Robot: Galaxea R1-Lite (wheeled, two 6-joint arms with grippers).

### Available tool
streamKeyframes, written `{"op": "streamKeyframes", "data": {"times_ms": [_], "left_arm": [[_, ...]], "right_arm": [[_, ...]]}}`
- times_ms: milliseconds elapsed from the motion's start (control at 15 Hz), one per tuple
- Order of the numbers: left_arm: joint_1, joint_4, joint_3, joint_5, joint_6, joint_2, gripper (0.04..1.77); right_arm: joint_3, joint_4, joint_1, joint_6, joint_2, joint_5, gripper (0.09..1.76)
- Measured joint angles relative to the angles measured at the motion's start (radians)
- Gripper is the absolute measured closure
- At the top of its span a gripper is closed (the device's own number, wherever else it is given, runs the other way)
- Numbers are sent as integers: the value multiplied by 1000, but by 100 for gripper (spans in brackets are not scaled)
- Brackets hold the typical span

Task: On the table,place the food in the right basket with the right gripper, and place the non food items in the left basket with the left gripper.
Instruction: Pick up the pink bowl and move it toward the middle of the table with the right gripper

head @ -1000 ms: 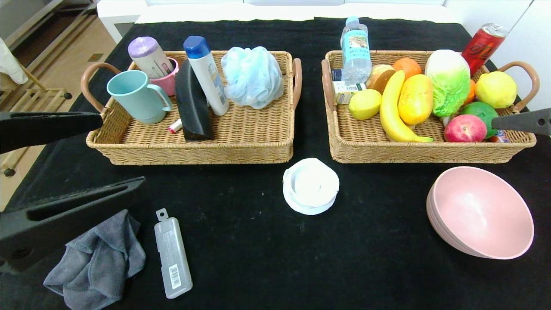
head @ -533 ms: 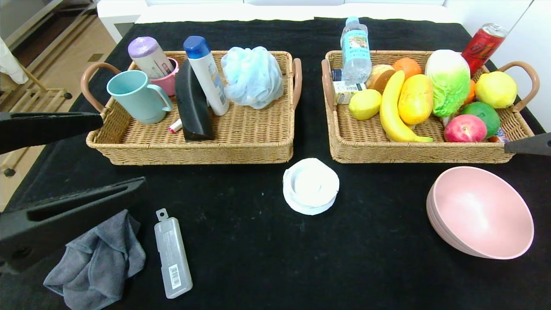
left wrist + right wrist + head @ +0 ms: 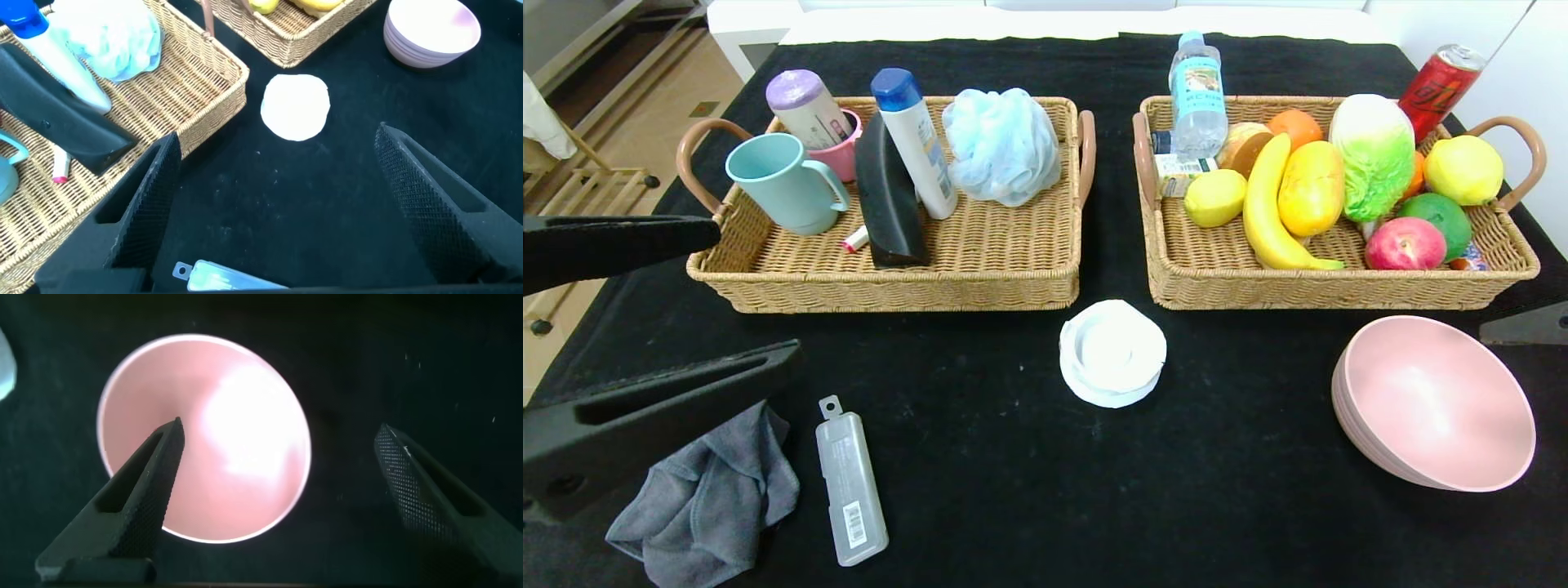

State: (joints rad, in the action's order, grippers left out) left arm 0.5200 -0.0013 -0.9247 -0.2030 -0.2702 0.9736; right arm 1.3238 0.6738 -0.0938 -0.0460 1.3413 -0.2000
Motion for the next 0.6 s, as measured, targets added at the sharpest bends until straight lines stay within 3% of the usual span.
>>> {"op": "streamKeyframes", "data": {"times_ms": [400,600], "left_arm": [[0,0,4,0,37,0,9],[0,-1,4,0,0,0,9]], "right_arm": [[-42,-2,-86,3,67,-124,14],[-47,-5,-101,5,115,-169,14]]}}
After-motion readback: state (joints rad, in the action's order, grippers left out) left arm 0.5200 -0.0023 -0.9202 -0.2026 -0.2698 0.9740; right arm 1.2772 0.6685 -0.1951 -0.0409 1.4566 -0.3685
